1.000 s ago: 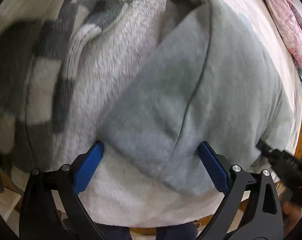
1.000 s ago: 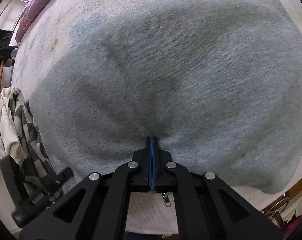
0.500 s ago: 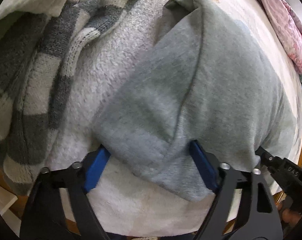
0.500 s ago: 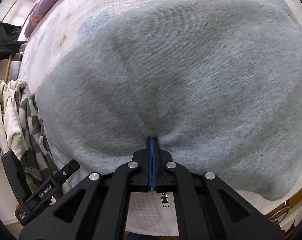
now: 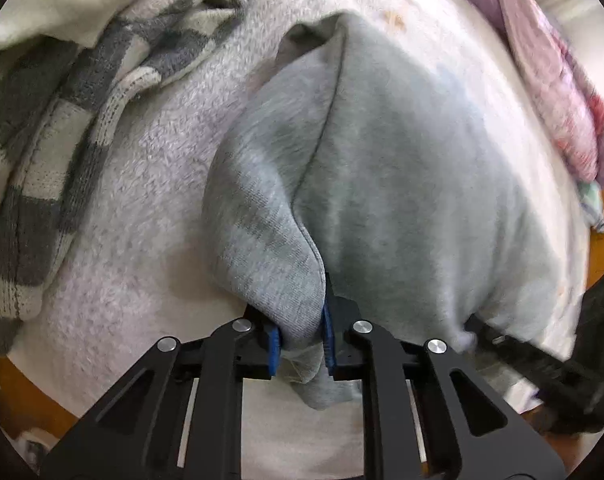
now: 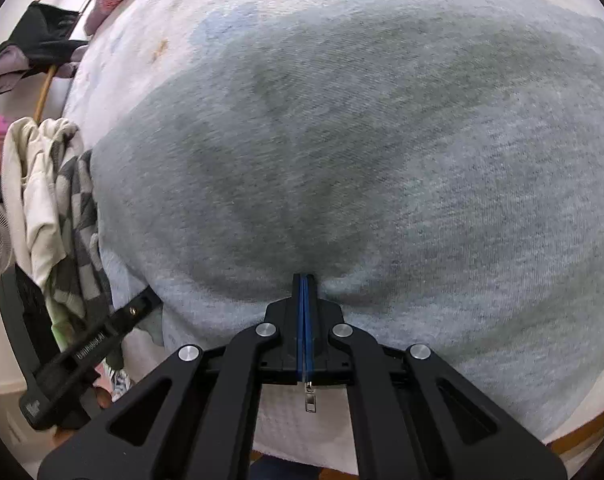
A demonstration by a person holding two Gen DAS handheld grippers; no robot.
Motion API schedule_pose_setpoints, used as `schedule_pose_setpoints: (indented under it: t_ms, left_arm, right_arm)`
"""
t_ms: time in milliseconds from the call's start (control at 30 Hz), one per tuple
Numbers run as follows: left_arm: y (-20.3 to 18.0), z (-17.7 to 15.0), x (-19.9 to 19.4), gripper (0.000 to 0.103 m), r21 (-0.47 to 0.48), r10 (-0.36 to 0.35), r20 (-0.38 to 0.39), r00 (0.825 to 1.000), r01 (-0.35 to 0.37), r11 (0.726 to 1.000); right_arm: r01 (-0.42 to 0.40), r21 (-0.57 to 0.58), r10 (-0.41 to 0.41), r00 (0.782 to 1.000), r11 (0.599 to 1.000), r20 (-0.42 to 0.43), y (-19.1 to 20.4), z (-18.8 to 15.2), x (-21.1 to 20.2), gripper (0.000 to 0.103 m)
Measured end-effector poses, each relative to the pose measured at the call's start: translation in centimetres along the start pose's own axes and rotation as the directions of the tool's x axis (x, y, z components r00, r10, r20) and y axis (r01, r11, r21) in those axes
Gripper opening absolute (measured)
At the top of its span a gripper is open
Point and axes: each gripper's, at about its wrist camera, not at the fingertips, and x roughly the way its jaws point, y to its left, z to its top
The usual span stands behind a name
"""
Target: Fold large clothes
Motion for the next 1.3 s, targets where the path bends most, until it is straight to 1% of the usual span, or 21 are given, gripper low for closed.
schedule_pose_setpoints:
  t_ms: [33, 133, 267, 300, 367, 400, 500, 567, 633, 733, 800, 900, 967, 1067, 1100, 1133, 1167, 1200, 1233, 1267, 1300]
  left_arm:
    - [-0.4, -0.1, -0.8, 0.015, 0.005, -0.021, 0.017, 1.0, 0.021, 1.0]
    - [-3.8, -0.7, -3.4, 0.014, 0.08, -0.056, 0.07, 0.996, 0.051, 0.996]
    - [-8.6, -1.2, -7.2, 0.014, 0.177, -0.099, 0.123, 0.987, 0.076, 0.981]
    - [-9.6, -1.3, -8.1, 0.014, 0.19, -0.112, 0.138, 0.984, 0.085, 0.978]
    - [-11.7, -1.4, -9.7, 0.014, 0.22, -0.143, 0.162, 0.976, 0.106, 0.97]
    - [-13.3, -1.7, -10.3, 0.014, 0.25, -0.146, 0.174, 0.974, 0.1, 0.963]
    - [-18.0, -2.6, -10.5, 0.013, 0.348, -0.179, 0.159, 0.971, 0.114, 0.93]
    - [-21.4, -3.3, -9.9, 0.012, 0.416, -0.198, 0.134, 0.971, 0.127, 0.901]
    - [-24.7, -5.1, -8.3, 0.012, 0.485, -0.203, 0.101, 0.974, 0.13, 0.865]
    - [-27.6, -7.0, -5.3, 0.012, 0.522, -0.208, 0.046, 0.977, 0.154, 0.839]
    - [-29.2, -8.3, -3.3, 0.012, 0.548, -0.188, 0.03, 0.982, 0.142, 0.825]
    - [-30.4, -9.7, -0.7, 0.012, 0.562, -0.167, 0.008, 0.986, 0.134, 0.816]
    - [-31.1, -10.8, 0.7, 0.012, 0.59, -0.143, 0.001, 0.99, 0.115, 0.799]
    - [-32.2, -12.7, 2.3, 0.012, 0.608, -0.144, -0.054, 0.988, 0.147, 0.78]
    - [-32.6, -13.5, 2.9, 0.007, 0.622, -0.148, -0.084, 0.985, 0.168, 0.764]
    - [-33.1, -14.6, 3.9, 0.007, 0.654, -0.119, -0.08, 0.99, 0.142, 0.743]
    - [-33.2, -15.2, 4.5, 0.007, 0.675, -0.094, -0.062, 0.994, 0.111, 0.729]
    - [-32.9, -15.2, 5.2, 0.007, 0.674, -0.079, -0.05, 0.996, 0.092, 0.733]
    - [-32.3, -15.0, 5.6, 0.007, 0.649, -0.078, -0.058, 0.995, 0.097, 0.755]
    - [-31.6, -14.4, 6.1, 0.007, 0.605, -0.086, -0.074, 0.994, 0.113, 0.788]
    - [-31.2, -14.0, 6.2, 0.007, 0.593, -0.09, -0.074, 0.993, 0.117, 0.797]
  right_arm:
    - [-0.008, -0.012, 0.008, 1.0, 1.0, -0.002, -0.1, 0.1, -0.2, 0.0]
    - [-0.022, -0.053, 0.023, 1.0, 0.998, 0.015, 0.0, 0.3, -1.4, 0.0]
    - [-0.016, -0.052, 0.022, 0.994, 0.999, 0.109, -1.0, 1.1, -4.6, 0.004]
    - [-0.019, -0.049, 0.025, 0.993, 0.999, 0.118, -1.4, 1.4, -5.1, 0.006]
    - [-0.017, -0.052, 0.024, 0.991, 0.998, 0.134, -2.4, 1.9, -6.1, 0.006]
    - [-0.023, -0.053, 0.03, 0.99, 0.998, 0.137, -3.1, 2.2, -6.6, 0.007]
    - [-0.032, -0.011, 0.033, 0.988, 0.999, 0.152, -5.6, 2.7, -8.0, 0.007]
    - [-0.016, 0.022, 0.012, 0.985, 1.0, 0.173, -7.3, 2.8, -9.0, 0.007]
    - [-0.009, 0.066, -0.004, 0.98, 0.998, 0.2, -9.4, 2.8, -10.2, 0.008]
    - [0.011, 0.118, -0.038, 0.974, 0.993, 0.224, -12.6, 2.8, -12.0, 0.008]
    - [0.02, 0.133, -0.051, 0.971, 0.991, 0.232, -14.2, 2.8, -13.0, 0.009]
    - [0.033, 0.113, -0.059, 0.971, 0.993, 0.231, -15.7, 2.8, -14.5, 0.01]
    - [0.036, 0.071, -0.052, 0.968, 0.997, 0.245, -16.1, 3.2, -16.0, 0.011]
    - [-0.02, 0.013, 0.016, 0.969, 1.0, 0.247, -16.4, 4.0, -17.8, 0.026]
    - [-0.03, 0.009, 0.027, 0.968, 0.999, 0.249, -16.5, 4.1, -17.9, 0.033]
    - [-0.022, 0.005, 0.02, 0.966, 1.0, 0.258, -16.6, 4.2, -18.3, 0.038]
    - [-0.019, 0.0, 0.019, 0.968, 1.0, 0.252, -16.8, 4.3, -18.4, 0.039]
    - [-0.028, 0.003, 0.027, 0.971, 1.0, 0.239, -17.0, 4.2, -18.3, 0.041]
    - [-0.037, 0.01, 0.034, 0.972, 0.999, 0.231, -17.3, 4.2, -18.4, 0.042]
    - [-0.051, 0.01, 0.048, 0.974, 0.999, 0.222, -17.2, 4.0, -18.4, 0.043]
    - [-0.092, -0.013, 0.093, 0.975, 0.996, 0.201, -16.8, 4.0, -18.1, 0.05]
